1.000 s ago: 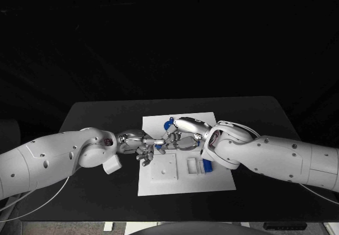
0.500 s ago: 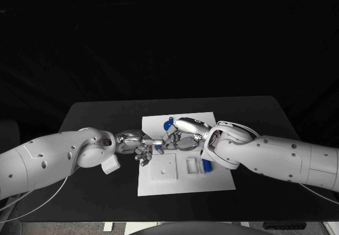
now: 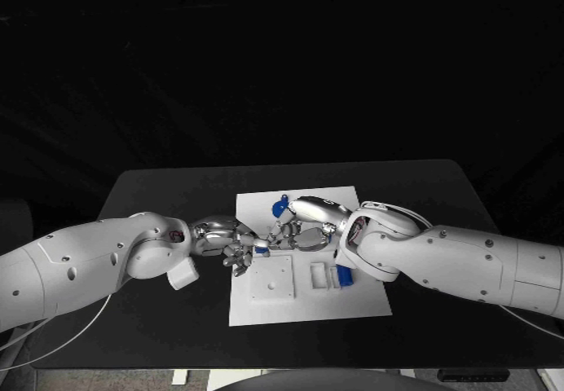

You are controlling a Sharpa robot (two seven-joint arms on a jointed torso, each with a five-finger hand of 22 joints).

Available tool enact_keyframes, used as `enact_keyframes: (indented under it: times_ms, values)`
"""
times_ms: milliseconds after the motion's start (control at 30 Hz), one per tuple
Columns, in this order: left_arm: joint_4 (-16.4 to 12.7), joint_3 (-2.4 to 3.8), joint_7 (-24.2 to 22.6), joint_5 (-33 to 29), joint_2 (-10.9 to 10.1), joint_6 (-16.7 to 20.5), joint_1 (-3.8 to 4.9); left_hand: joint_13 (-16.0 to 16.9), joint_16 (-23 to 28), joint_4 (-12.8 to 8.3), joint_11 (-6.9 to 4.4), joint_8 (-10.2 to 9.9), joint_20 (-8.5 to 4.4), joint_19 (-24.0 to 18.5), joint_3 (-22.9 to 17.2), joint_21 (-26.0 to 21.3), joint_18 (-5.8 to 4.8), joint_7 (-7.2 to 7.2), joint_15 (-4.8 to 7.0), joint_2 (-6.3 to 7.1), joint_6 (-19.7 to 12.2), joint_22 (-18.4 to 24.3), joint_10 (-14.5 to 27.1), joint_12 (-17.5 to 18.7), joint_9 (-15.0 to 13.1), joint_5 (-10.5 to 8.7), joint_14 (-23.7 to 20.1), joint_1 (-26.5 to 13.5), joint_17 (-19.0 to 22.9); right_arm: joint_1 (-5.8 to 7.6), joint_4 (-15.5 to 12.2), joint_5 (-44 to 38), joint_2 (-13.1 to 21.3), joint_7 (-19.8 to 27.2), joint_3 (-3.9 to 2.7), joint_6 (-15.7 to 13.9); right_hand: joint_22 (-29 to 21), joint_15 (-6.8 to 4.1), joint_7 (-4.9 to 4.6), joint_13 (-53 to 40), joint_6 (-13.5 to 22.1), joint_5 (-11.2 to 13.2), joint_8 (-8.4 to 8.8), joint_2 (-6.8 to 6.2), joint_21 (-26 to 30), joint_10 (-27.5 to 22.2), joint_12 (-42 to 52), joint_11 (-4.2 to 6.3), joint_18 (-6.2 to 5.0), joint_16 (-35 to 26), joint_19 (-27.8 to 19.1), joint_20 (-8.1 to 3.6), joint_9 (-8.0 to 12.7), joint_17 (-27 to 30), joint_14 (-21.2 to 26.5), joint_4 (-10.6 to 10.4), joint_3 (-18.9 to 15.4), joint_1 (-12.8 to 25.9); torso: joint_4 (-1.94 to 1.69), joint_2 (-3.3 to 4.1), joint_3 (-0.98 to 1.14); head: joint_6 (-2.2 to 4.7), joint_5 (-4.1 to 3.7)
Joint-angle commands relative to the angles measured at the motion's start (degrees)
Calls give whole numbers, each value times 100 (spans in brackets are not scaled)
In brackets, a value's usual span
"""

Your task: Assemble the parts on the task board

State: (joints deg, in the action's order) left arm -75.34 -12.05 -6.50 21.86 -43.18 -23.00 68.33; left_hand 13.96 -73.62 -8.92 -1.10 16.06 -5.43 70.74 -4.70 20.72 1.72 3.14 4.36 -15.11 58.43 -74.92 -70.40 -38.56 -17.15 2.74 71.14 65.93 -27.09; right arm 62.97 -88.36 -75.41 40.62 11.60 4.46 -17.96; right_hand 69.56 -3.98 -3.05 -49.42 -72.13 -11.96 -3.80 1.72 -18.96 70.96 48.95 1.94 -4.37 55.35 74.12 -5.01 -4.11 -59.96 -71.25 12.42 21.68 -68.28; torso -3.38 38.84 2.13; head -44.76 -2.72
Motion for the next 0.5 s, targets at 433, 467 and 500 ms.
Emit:
enact_keyframes:
  times_ms: [433, 467, 500]
  values:
    - [-14, 12, -145, -196, 0, -105, 11, -22, 1, 85, -37, 874, -46, -33, -482, 14, -1, -79, 33, 44, -324, -112, -18, 10, -743, 3, -38, 84, -18, -11, -16, 85, 10, 24, 7, -146, -41, 40, -48, 68, 220, -224, 21, -142, 144, -140, -129, -61, 32, -232, -30, 37, 29, 175, 133, -16, -361, 33, 3, 1, 7, 8, 6]
    - [-15, 12, -138, -197, 1, -87, 11, -21, 0, 174, -43, 1033, -61, -24, -514, 22, -13, -81, 39, 87, -431, -110, -29, 6, -844, 2, -28, 146, -27, -11, -18, 123, 12, 33, 7, -207, -82, 61, -76, 69, 308, -376, 16, -219, 195, -182, -131, -82, 36, -260, -52, 56, 28, 192, 169, -32, -580, 43, 1, 1, 7, 18, 10]
    - [-16, 12, -133, -197, 2, -66, 11, -19, -3, 178, -46, 1038, -60, -23, -517, 23, -12, -84, 41, 92, -427, -110, -36, 2, -843, 2, -23, 150, -28, -11, -20, 150, 12, 38, 7, -247, -108, 74, -108, 70, 407, -509, 20, -299, 225, -212, -130, -103, 37, -269, -60, 67, 37, 199, 186, -30, -744, 58, 2, 1, 8, 19, 10]
